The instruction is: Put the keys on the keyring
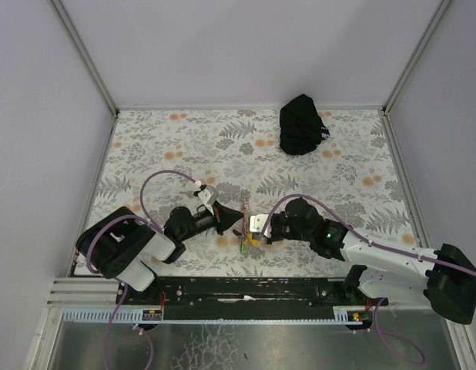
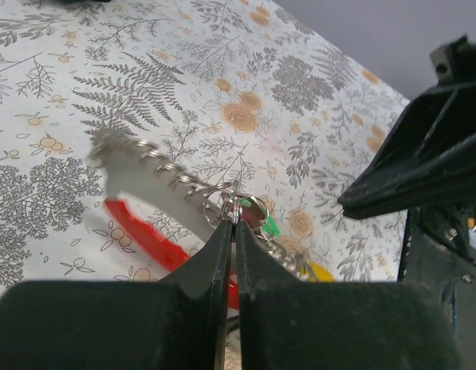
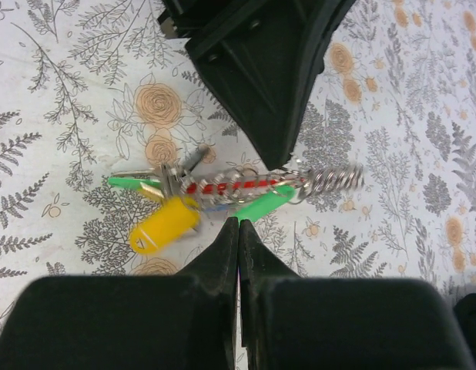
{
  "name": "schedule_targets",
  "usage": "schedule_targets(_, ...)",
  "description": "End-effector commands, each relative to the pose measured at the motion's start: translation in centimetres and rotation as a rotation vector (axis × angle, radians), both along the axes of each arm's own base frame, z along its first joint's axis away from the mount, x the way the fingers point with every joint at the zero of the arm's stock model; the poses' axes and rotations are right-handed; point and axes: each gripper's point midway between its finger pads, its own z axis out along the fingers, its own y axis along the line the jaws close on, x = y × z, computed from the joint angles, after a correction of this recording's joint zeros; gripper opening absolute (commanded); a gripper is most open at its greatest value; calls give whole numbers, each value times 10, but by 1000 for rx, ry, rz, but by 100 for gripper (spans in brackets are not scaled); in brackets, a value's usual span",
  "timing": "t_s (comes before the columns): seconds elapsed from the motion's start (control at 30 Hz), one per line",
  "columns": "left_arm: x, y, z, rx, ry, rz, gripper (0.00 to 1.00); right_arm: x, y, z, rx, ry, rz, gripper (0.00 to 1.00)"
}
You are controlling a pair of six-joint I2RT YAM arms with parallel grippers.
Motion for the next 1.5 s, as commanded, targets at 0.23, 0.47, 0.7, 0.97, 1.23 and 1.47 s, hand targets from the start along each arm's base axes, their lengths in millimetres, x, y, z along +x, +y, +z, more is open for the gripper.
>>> schedule_targets(0.23,3,-1,38,-112,-67,7,0,20,4,22,112,-71,-110,0)
schedule_targets(0.47,3,0,35,-53,-97,0,0,40,1,21,166,-41,-201,13)
schedule_targets(0.7,-1,-3,36,-47,-115,-31,0,44,-1,14,208,11,-164,27)
schedule_targets(0.97,-7,-6,40,-59,-133,-75,0,34,9,-1,192,29,-59,27)
schedule_targets(1.23,-13,-9,42,-65,-144,-110,0,34,17,-8,183,46,-18,25)
schedule_targets(1.47,-16,-11,44,-78,-149,-131,0,31,21,-9,187,62,6,24)
